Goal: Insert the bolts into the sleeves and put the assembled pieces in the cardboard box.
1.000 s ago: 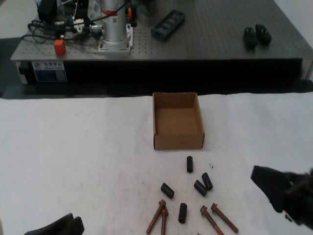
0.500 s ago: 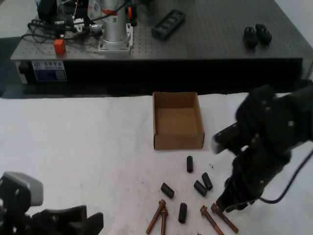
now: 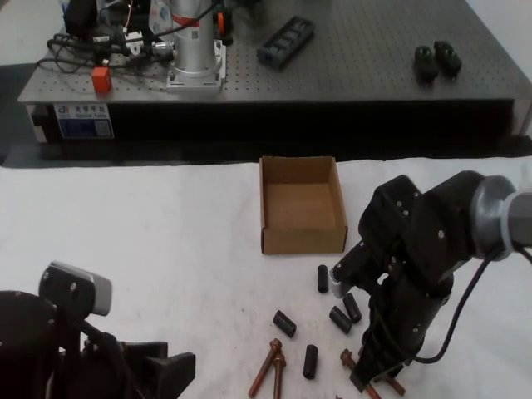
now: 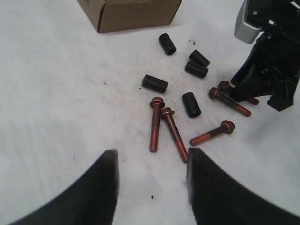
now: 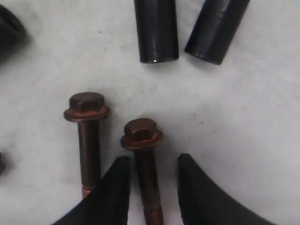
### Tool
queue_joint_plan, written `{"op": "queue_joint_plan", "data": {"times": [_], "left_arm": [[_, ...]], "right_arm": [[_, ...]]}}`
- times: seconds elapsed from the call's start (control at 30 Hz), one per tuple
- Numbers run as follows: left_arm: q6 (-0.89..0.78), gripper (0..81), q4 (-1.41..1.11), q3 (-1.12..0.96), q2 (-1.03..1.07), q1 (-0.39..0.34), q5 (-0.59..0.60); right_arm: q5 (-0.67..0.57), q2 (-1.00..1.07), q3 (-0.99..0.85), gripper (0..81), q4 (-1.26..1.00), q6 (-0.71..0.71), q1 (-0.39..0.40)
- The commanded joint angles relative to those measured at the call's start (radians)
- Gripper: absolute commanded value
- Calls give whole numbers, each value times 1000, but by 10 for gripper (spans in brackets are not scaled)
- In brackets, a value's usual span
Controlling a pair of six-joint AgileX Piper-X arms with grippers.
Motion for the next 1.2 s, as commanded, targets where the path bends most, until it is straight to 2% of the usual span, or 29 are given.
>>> {"op": "queue_joint_plan", "data": {"times": [0.0, 0.07, 0.13, 0.2, 0.37, 0.5, 0.6, 0.67, 0.83, 1.0, 1.17], "left_arm": [[14, 337, -20, -12, 12, 0, 32], [14, 337, -20, -12, 18, 0, 53], [14, 337, -20, -12, 30, 0, 81], [12, 337, -16, -18, 57, 0, 95], [60, 337, 77, -113, 211, 0, 97], [80, 339, 179, -228, 331, 0, 97], [70, 339, 251, -301, 374, 0, 97], [22, 339, 267, -333, 370, 0, 112], [-80, 339, 181, -350, 349, 0, 249], [-197, 339, 131, -350, 350, 0, 255], [-232, 339, 131, -350, 350, 0, 255]], "right_arm": [[6, 35, -11, 244, -30, -10, 3], [6, 43, -11, 210, -37, -7, 3], [6, 47, -11, 134, -39, -7, 3], [6, 46, -11, 12, -39, -7, 3], [1, 13, -11, 13, -21, 30, -12], [-16, -86, -11, 13, 11, 48, -15], [-56, -183, -10, 13, 48, 116, -15], [-88, -255, -10, 13, 72, 186, -15], [-141, -423, -10, 13, 97, 315, -15], [-141, -546, -10, 13, 98, 327, -15], [-141, -595, -10, 13, 133, 370, -15]]}}
